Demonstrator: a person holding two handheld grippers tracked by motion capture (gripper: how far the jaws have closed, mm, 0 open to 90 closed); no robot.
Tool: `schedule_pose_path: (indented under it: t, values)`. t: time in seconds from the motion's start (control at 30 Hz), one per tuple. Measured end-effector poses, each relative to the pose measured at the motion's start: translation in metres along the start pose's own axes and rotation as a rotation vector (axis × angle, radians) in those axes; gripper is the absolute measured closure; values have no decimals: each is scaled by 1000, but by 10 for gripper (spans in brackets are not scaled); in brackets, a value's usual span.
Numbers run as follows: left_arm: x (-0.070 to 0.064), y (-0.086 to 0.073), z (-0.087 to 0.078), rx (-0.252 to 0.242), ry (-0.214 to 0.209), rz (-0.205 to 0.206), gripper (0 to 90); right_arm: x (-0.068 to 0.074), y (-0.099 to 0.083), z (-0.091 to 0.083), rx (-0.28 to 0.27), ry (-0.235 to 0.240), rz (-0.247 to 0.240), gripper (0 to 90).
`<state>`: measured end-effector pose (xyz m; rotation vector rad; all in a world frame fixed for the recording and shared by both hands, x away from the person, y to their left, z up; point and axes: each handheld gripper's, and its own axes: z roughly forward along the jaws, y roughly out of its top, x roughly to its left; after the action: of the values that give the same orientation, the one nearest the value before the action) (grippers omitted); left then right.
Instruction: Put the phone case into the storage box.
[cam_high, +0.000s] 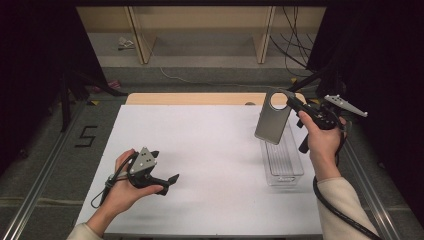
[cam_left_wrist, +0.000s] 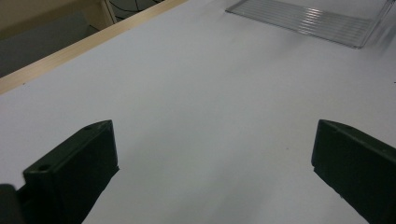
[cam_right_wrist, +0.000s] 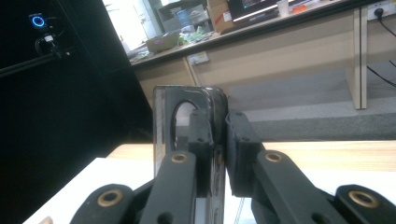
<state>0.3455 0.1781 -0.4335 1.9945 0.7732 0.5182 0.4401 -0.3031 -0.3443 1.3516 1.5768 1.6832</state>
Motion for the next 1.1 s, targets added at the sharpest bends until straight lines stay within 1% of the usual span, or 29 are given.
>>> schedule_pose_path:
  t: [0.57,1.1]
  values:
    - [0,0,0,0,1,-1,0,-5,3,-3,-11,-20,-5,825]
    - [1,0,-1,-1,2,0,0,-7,5,-5,-16,-34,-20,825]
